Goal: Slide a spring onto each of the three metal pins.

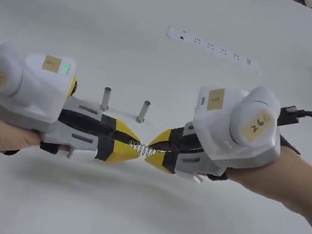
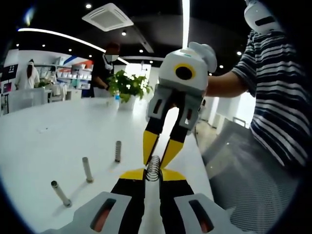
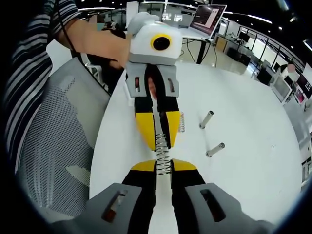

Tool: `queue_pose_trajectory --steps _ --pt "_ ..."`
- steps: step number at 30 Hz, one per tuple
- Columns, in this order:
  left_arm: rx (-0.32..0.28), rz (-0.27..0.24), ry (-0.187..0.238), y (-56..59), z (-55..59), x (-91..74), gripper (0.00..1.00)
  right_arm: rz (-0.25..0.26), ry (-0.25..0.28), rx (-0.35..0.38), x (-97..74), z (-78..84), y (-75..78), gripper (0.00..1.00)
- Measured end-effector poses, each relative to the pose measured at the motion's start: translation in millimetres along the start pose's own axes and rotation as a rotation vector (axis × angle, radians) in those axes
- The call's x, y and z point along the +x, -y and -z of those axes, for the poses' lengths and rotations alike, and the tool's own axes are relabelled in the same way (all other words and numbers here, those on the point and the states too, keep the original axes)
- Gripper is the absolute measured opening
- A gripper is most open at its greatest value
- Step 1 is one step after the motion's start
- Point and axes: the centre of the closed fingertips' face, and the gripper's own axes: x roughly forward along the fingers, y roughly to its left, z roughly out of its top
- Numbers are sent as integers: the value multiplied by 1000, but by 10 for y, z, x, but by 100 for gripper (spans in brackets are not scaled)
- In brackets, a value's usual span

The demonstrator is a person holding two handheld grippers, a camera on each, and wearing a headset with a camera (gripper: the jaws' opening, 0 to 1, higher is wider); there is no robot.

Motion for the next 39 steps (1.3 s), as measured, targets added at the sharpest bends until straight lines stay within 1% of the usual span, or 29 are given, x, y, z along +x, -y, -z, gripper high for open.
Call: queue_pose_trajectory --steps 6,10,15,21,27,31,34,39 --pt "-8 14 0 21 6 3 2 -3 7 9 -10 18 -12 9" --pt "-11 13 0 16 5 -7 2 0 -2 15 -15 64 -14 14" --pt "-12 22 1 30 -4 -28 2 3 1 25 -19 120 -10 13" --pt "-15 29 -4 47 11 -31 2 0 13 24 -19 98 -23 12" --pt "-15 30 -6 52 5 -25 2 -10 16 9 -15 92 -35 8" --pt "-12 30 -13 49 12 -27 2 -4 18 -36 -28 75 -32 7" --pt "-10 26 -13 44 9 -34 2 -5 23 -40 -51 57 -26 7" --pt "-6 20 -20 28 25 -47 2 -2 31 -72 -97 -1 -9 7"
